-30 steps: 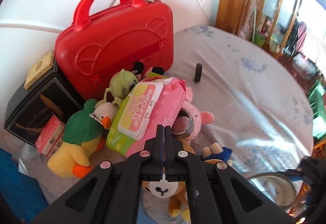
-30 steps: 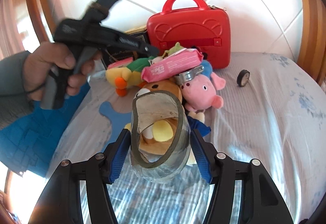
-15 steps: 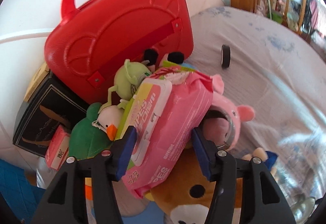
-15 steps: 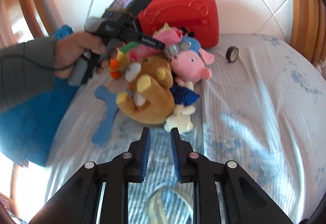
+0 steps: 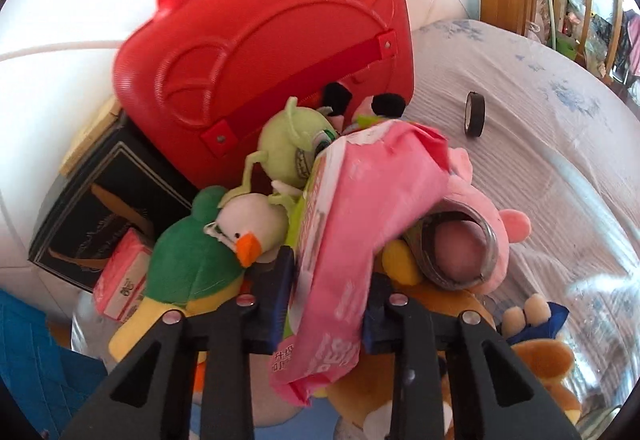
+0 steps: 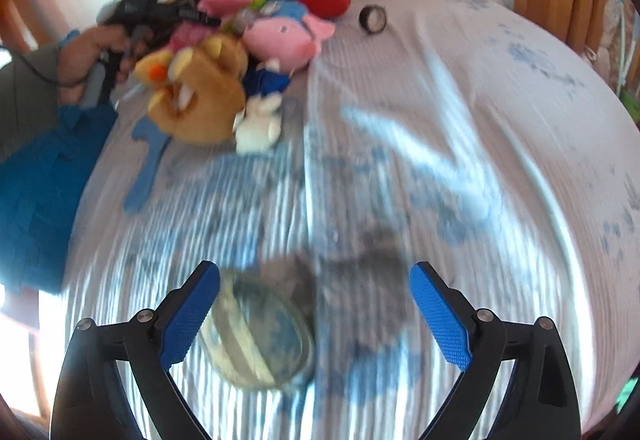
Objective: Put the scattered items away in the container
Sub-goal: 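Lift the wipes pack with the left tool while the right tool lifts the clear tape roll, then carry the wipes pack and tape roll over the blue crate with both tools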
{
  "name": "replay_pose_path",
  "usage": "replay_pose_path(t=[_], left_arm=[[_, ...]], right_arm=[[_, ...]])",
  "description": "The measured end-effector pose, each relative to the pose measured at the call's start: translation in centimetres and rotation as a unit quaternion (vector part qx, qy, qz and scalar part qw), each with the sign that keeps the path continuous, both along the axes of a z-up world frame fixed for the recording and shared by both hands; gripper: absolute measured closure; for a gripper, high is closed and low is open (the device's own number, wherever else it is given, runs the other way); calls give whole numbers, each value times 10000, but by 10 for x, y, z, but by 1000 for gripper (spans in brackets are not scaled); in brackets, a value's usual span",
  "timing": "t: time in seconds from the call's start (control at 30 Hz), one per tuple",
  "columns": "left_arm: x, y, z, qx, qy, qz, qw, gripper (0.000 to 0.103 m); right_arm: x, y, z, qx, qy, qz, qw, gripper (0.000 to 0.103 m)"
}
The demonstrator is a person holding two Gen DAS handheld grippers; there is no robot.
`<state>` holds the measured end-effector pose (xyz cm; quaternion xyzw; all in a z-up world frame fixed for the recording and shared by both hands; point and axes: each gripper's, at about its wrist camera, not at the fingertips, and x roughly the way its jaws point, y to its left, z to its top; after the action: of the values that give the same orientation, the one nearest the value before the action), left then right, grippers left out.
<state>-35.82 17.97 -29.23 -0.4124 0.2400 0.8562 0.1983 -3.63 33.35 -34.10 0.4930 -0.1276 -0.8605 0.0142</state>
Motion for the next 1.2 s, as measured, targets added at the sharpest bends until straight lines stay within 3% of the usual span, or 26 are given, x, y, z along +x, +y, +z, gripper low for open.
replay_pose_path(t=[0.37, 0.43, 0.5, 0.57, 0.7, 1.03, 1.2], left_arm=[[60, -52, 51, 699, 384, 324, 9963, 78], [74, -60, 56, 787, 381, 338, 9956, 78], [87, -66, 59, 845, 352, 350, 9952, 78], [102, -74, 61, 909, 306, 376, 9947, 78], [127, -86, 61, 1009, 215, 481, 9935, 78], [179, -113, 78, 1061, 248, 541, 9926, 78], [200, -128, 93, 1125, 297, 541, 9917, 78]], right_arm=[[-7, -72, -47, 803, -498, 1199, 9883, 1], [-9, -81, -56, 971, -623, 1313, 9846, 1], [-9, -84, -60, 978, -678, 1275, 9847, 8], [-7, -82, -59, 967, -677, 1173, 9861, 18], [-3, -80, -57, 919, -750, 1088, 9870, 24], [20, -94, -32, 1068, -645, 954, 9876, 27], [22, -104, -2, 1164, -539, 815, 9884, 28]])
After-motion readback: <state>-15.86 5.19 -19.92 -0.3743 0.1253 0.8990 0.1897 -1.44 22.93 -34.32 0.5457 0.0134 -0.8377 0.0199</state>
